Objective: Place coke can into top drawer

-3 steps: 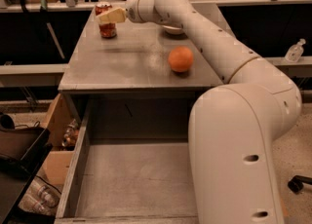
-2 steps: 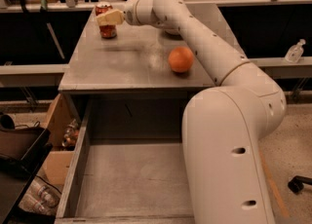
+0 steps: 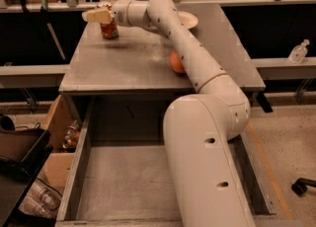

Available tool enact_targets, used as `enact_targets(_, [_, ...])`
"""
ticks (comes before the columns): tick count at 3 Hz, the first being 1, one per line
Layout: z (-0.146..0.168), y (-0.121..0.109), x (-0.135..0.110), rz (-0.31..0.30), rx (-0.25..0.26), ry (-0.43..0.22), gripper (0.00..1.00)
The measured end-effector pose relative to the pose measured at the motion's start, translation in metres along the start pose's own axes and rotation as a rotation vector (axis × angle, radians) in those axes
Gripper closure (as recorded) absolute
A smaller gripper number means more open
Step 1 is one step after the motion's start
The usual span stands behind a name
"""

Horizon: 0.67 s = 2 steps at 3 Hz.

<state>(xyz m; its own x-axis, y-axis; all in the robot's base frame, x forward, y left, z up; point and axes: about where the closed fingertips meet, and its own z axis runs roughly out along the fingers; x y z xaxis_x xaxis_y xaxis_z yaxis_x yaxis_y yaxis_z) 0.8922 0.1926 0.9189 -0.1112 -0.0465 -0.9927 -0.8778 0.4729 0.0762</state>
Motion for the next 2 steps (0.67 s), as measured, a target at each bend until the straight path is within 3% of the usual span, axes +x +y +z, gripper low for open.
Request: enact_targets(2, [0.0027,0.0011,-0.0023,-0.001,-0.002,-0.004,0.70])
